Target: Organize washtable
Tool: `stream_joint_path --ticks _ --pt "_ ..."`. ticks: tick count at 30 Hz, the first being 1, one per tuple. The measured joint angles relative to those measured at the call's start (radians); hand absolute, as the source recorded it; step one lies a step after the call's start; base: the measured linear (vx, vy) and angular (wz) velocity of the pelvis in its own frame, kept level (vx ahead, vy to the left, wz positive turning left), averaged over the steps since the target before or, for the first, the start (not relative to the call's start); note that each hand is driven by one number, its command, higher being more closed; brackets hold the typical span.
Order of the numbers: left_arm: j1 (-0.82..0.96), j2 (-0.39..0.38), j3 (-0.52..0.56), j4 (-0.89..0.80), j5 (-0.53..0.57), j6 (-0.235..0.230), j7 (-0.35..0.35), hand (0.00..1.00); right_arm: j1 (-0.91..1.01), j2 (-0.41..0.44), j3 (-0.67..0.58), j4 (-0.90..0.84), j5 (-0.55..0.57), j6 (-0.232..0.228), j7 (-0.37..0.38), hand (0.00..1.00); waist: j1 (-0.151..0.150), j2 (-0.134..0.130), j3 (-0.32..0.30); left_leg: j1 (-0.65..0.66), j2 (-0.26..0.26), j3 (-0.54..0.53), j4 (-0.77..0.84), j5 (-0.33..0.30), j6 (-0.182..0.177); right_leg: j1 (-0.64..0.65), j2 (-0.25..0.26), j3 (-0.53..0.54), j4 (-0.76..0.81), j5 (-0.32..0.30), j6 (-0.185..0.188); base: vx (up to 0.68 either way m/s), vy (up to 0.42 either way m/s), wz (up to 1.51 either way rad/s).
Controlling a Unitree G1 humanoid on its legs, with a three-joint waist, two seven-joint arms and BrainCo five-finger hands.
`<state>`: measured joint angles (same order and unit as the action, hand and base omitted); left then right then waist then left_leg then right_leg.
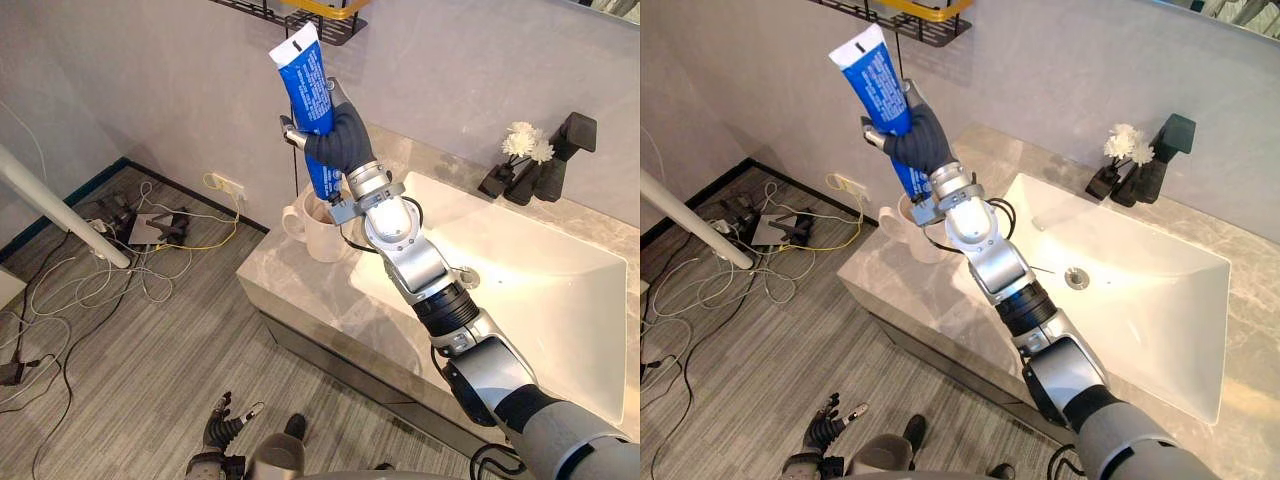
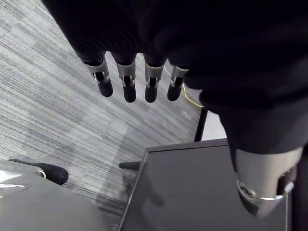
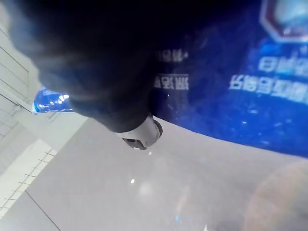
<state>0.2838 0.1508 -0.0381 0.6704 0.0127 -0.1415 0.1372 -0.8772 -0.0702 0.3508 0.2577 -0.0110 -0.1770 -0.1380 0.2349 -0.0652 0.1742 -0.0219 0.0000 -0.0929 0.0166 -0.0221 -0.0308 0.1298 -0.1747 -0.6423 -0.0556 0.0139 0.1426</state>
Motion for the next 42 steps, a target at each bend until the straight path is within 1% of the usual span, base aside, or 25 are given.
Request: stream_joint_path --ticks 3,11,16,20,23,25,26,42 --pt "0.003 0.001 0.0 0.01 0.0 0.001 0.0 0.0 0.0 -0.001 -0.002 0.005 0.0 0.001 -0.015 1.0 0.001 0.002 0.002 -0.001 0.0 -0.001 0.0 0.0 0.0 0.0 0.0 -0.002 0.0 0.0 0.0 0.0 0.0 0.0" --pt "0.003 0.002 -0.001 0.011 0.0 0.001 0.0 0.0 0.0 0.002 -0.002 0.039 0.0 0.012 -0.014 1.0 0.0 0.006 0.025 -0.005 -0.001 -0.005 0.003 0.0 0.0 0.0 0.0 -0.006 0.0 0.0 0.0 0.0 0.0 0.0" --pt "0.003 0.002 -0.001 0.012 0.0 0.001 0.0 0.0 0.001 0.004 -0.002 0.039 0.0 0.012 -0.014 1.0 0.0 0.006 0.026 -0.021 -0.002 -0.008 0.011 0.0 0.0 -0.013 -0.001 -0.009 0.002 0.0 0.0 0.0 0.0 0.01" --pt "0.003 0.002 -0.002 0.012 0.0 0.001 0.0 0.0 0.003 0.011 0.0 0.073 0.0 0.013 -0.012 1.0 0.0 0.007 0.026 -0.024 -0.002 -0.004 0.023 0.0 0.0 -0.011 -0.001 -0.009 0.003 -0.001 -0.001 0.0 0.0 0.0" --pt "0.003 0.002 -0.002 0.013 0.0 0.001 0.0 0.0 0.021 0.013 0.003 0.077 0.0 0.028 -0.011 1.0 -0.001 0.007 0.026 -0.023 0.001 -0.003 0.025 -0.001 0.0 -0.013 -0.001 -0.009 0.015 -0.005 -0.008 0.0 0.0 0.0" --pt "0.003 0.002 -0.002 0.013 0.0 0.001 0.001 0.0 0.033 0.015 0.003 0.077 0.0 0.029 -0.011 1.0 -0.001 0.007 0.026 -0.021 0.001 -0.003 0.025 -0.001 0.0 -0.013 -0.001 -0.009 0.019 -0.006 -0.009 0.0 0.0 0.0" --pt "0.003 0.002 -0.002 0.013 0.0 0.001 0.001 0.0 0.036 0.016 0.003 0.077 0.0 0.029 -0.011 0.0 -0.001 0.008 0.026 -0.021 0.001 -0.002 0.025 -0.001 0.0 -0.013 -0.001 -0.008 0.019 -0.006 -0.009 0.0 0.0 0.0" --pt "0.005 0.002 -0.005 0.022 -0.001 0.003 0.002 0.0 0.102 0.031 0.021 0.076 -0.009 0.029 -0.011 0.0 -0.003 0.011 0.025 -0.015 0.003 0.013 0.032 -0.001 0.0 -0.012 -0.001 0.009 0.02 -0.005 -0.01 0.0 0.009 -0.02"
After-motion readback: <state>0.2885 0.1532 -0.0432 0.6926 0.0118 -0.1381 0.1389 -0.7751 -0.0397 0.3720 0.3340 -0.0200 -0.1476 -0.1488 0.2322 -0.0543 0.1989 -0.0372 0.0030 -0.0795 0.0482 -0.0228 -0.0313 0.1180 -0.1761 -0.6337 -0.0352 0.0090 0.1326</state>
